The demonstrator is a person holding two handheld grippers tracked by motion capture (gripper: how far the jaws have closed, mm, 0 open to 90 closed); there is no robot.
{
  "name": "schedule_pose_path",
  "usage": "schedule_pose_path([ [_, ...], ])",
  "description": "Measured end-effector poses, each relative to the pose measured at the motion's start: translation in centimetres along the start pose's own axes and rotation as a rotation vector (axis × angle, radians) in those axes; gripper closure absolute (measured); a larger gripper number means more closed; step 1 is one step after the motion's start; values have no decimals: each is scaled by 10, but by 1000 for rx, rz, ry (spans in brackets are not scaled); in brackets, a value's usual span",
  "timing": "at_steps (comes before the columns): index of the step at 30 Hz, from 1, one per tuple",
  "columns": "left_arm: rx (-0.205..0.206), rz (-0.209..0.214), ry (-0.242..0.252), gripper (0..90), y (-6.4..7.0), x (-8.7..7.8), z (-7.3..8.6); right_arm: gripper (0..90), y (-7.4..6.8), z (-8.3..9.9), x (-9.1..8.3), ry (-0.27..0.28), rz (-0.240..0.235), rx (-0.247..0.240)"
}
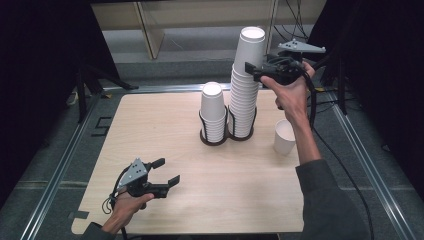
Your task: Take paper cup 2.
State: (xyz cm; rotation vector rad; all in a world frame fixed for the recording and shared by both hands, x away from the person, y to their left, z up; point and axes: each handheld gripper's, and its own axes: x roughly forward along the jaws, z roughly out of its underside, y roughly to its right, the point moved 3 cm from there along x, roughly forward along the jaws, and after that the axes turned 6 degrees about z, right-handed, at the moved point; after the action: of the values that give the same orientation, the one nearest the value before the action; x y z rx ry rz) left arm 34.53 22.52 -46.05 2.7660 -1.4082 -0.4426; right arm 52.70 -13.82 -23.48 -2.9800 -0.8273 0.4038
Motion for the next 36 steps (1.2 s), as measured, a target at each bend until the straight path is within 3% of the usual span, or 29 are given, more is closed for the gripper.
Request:
schedule_pose_path([
  [1,1,2,-2,145,0,0,0,152,-1,-5,7,-9,22,-22],
  [7,-1,6,0,145,1,0,0,147,-2,-14,25,-33,58,-27],
  [11,-2,7,-4,145,1,0,1,151,-1,-17,30,-42,54,-12],
  [16,0,7,-8,145,1,0,1,149,-1,-19,37,-73,69,-45],
  [21,-3,7,-4,145,1,0,1,158,-1,-20,38,-78,65,-38],
  [28,-1,9,-9,145,2,1,1,167,-2,-26,33,-53,68,-32],
  [33,0,7,-8,145,1,0,1,168,-2,-36,28,-10,59,-12],
  [36,-1,8,-10,145,2,0,1,169,-2,-44,24,17,64,-25],
])
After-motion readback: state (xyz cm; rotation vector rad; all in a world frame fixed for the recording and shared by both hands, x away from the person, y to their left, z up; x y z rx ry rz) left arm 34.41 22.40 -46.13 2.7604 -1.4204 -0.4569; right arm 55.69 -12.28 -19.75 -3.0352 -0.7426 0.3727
